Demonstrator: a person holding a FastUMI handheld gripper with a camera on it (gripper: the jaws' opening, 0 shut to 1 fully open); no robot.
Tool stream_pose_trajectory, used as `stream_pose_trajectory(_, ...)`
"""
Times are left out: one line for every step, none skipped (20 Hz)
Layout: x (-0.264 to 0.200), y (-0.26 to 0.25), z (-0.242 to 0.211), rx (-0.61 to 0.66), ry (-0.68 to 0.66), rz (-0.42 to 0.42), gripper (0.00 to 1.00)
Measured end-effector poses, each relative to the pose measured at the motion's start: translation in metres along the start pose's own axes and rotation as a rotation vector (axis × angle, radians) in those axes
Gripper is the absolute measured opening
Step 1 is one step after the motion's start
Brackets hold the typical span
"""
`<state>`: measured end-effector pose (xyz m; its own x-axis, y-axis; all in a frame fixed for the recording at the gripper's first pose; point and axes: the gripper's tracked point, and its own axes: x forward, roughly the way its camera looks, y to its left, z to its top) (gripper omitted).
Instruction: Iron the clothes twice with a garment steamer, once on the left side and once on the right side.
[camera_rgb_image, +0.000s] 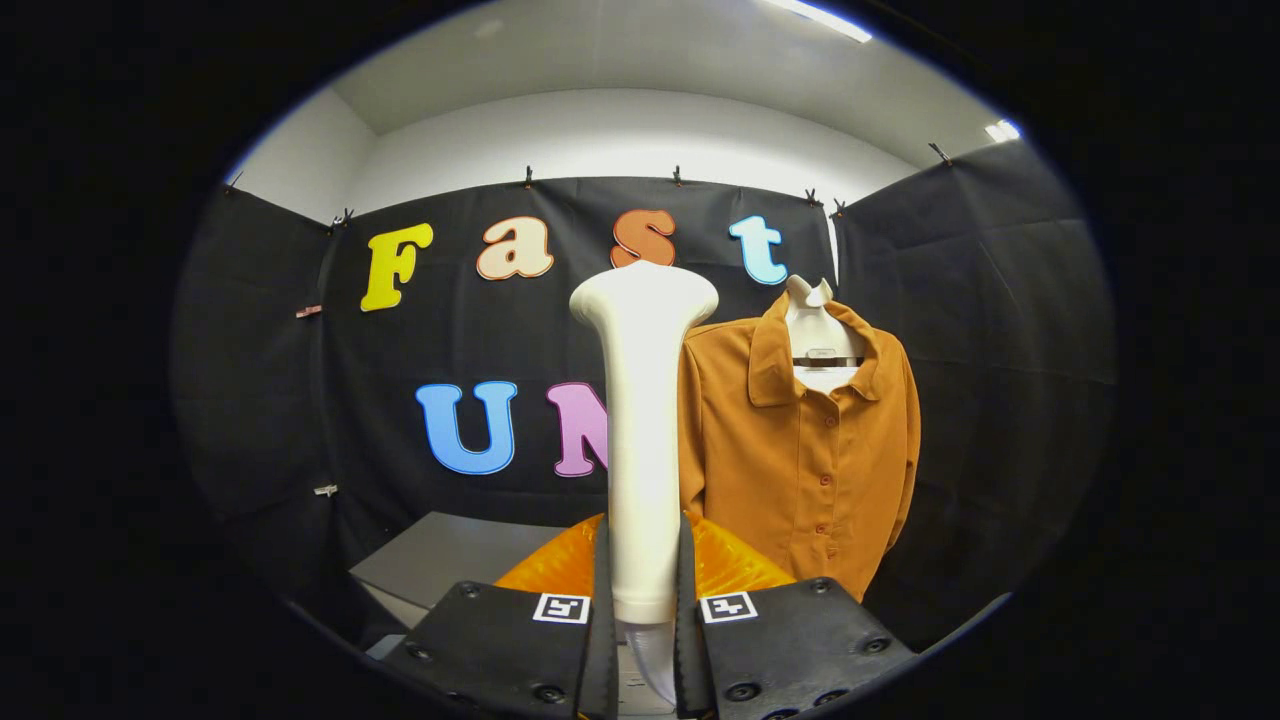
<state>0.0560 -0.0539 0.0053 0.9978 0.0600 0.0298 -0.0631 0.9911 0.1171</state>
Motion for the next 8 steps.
stream_pose_trajectory(-0.0001, 0.0003, -0.0001, -0.002, 0.0, 0.0, 0.25)
stream_pose_trajectory(0.0015, 0.0001, 0.0001, -0.003, 0.0, 0.0, 0.25)
stream_pose_trajectory(0.0017, 0.0003, -0.0001, -0.004, 0.001, 0.0, 0.25)
stream_pose_trajectory(0.0025, 0.0003, -0.0004, -0.005, 0.002, 0.002, 0.25)
stream_pose_trajectory(0.0024, 0.0012, -0.0007, -0.005, 0.003, 0.003, 0.25)
stream_pose_trajectory(0.0023, 0.0022, -0.0009, -0.007, 0.004, 0.004, 0.25)
stream_pose_trajectory(0.0027, 0.002, -0.001, -0.009, 0.005, 0.005, 0.25)
stream_pose_trajectory(0.0025, 0.0024, -0.0011, -0.01, 0.004, 0.006, 0.25)
